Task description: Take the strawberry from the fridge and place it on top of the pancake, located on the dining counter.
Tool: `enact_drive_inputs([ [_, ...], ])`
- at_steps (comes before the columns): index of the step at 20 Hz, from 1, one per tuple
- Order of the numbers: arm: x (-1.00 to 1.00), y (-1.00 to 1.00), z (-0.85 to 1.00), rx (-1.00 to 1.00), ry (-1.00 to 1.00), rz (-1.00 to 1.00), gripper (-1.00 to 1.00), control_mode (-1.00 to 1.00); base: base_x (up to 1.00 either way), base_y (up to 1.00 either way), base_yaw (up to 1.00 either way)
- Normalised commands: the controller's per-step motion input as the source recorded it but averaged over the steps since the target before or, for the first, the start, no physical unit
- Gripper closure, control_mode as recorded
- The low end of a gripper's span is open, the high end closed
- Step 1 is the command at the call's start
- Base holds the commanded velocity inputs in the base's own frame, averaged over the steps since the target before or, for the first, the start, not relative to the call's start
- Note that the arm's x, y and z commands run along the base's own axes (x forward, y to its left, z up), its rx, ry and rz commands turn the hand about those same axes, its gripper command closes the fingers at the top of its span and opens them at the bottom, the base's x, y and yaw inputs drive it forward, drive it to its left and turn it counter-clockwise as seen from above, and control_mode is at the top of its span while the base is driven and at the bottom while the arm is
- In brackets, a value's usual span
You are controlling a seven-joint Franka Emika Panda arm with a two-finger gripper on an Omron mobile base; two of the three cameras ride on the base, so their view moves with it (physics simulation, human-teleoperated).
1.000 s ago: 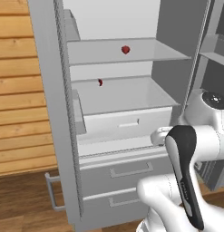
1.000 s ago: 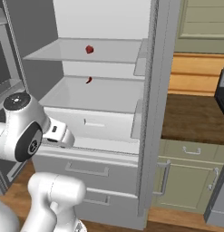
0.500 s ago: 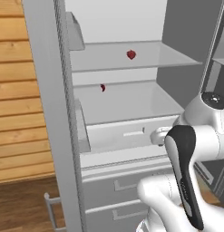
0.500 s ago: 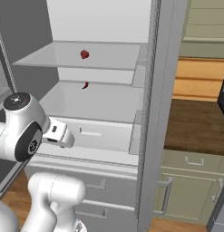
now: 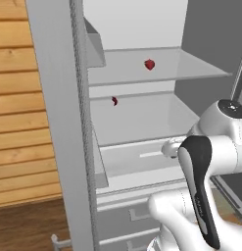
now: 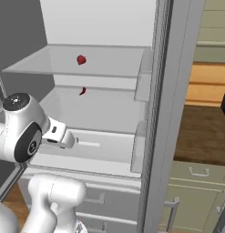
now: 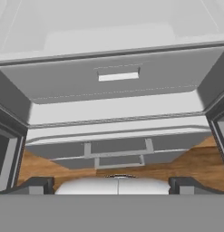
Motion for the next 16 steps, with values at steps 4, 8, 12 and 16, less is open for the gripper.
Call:
enact_drive_inputs([
  [4,0.0,0.0,0.0,0.0,0.0,0.0,-1.0,1.0,0.67,0.03,0.0],
  [8,0.0,0.0,0.0,0.0,0.0,0.0,-1.0,1.0,0.58,0.0,0.0],
  [12,0.0,0.0,0.0,0.0,0.0,0.0,-1.0,1.0,0.42,0.0,0.0],
  [16,0.0,0.0,0.0,0.0,0.0,0.0,-1.0,1.0,0.37,0.0,0.0],
])
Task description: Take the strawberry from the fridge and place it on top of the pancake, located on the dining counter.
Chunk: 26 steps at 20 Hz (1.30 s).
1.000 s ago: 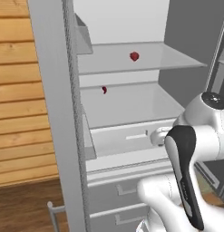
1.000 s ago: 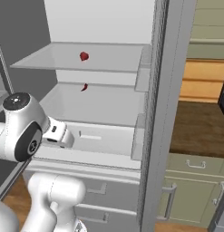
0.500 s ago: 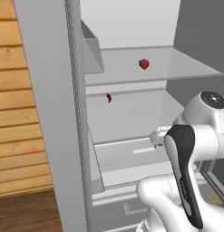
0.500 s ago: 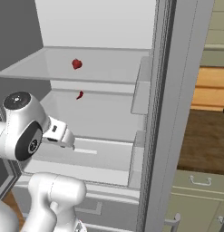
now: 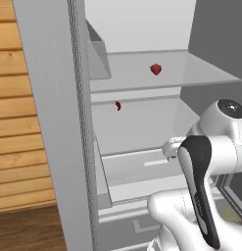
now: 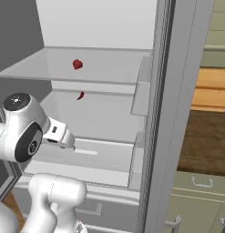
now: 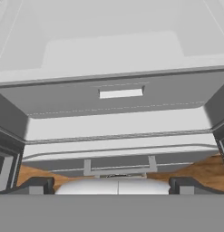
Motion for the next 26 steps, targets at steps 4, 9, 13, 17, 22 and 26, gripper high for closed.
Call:
enact_drive_inputs([
  [4,0.0,0.0,0.07,0.0,-0.04,0.0,-1.0,-1.0,0.06,0.0,0.0],
  [9,0.0,0.0,0.65,-0.05,-0.22,-0.05,-1.0,-1.0,0.0,0.0,0.0],
  [13,0.0,0.0,0.99,-0.14,-0.3,0.0,-1.0,-1.0,0.0,0.0,0.0],
  [17,0.0,0.0,0.95,-0.11,-0.26,0.0,-1.0,-1.0,0.0,0.0,0.0],
  [22,0.02,0.0,0.77,0.03,-0.22,0.0,-1.0,-1.0,0.0,0.0,0.0],
  [26,0.42,0.01,0.57,0.05,-0.15,0.0,-1.0,-1.0,0.0,0.0,0.0],
])
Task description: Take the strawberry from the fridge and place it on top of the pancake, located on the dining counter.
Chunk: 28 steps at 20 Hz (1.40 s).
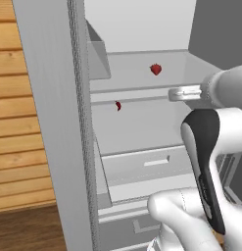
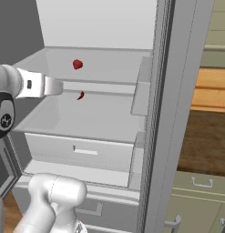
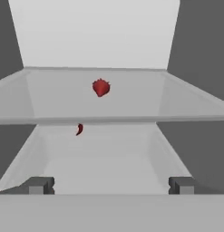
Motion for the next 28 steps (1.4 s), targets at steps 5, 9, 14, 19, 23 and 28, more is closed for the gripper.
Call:
enact_drive_inputs([
  [5,0.78,0.01,0.09,0.09,-0.04,-0.02,-1.0,-1.0,0.0,0.0,0.0],
  [9,0.98,0.03,0.0,0.11,0.0,0.0,-1.0,-1.0,0.0,0.0,0.0],
  [14,0.96,0.0,0.0,0.15,0.09,-0.01,-1.0,-1.0,0.0,0.0,0.0],
  [19,0.46,0.0,0.0,0.01,0.06,0.0,-1.0,-1.0,0.0,0.0,0.0],
  [23,0.28,0.0,0.0,-0.05,0.09,0.0,-1.0,-1.0,0.0,0.0,0.0],
  [28,0.36,0.01,-0.11,-0.06,0.0,0.0,-1.0,-1.0,0.0,0.0,0.0],
])
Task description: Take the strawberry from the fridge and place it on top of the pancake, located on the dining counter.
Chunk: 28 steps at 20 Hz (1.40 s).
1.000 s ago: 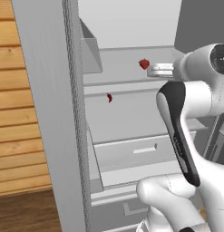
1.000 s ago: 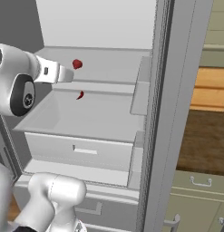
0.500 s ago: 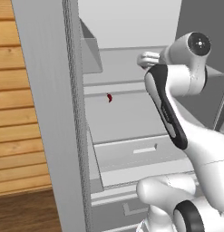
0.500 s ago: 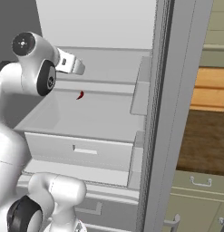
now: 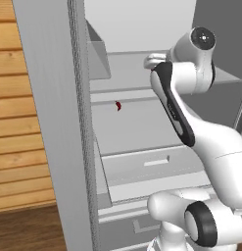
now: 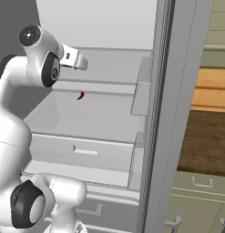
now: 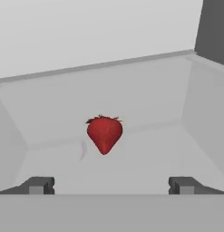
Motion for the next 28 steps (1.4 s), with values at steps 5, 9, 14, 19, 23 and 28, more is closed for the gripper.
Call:
enact_drive_inputs([
  [5,0.46,0.0,-0.1,-0.05,0.0,0.01,-1.0,-1.0,0.0,0.0,0.0],
  [9,0.4,0.0,-0.06,-0.01,0.0,0.0,-1.0,-1.0,0.0,0.0,0.0],
  [14,0.32,0.05,-0.07,0.0,0.0,0.0,-1.0,-1.0,0.0,0.0,0.0],
  [19,0.18,0.03,-0.15,0.0,0.0,0.0,-1.0,-1.0,0.0,0.0,0.0],
  [23,0.0,0.0,-0.38,-0.02,0.05,0.0,-1.0,-1.0,0.0,0.0,0.0],
  [28,0.16,0.0,-0.23,-0.03,-0.01,0.0,-1.0,-1.0,0.0,0.0,0.0],
])
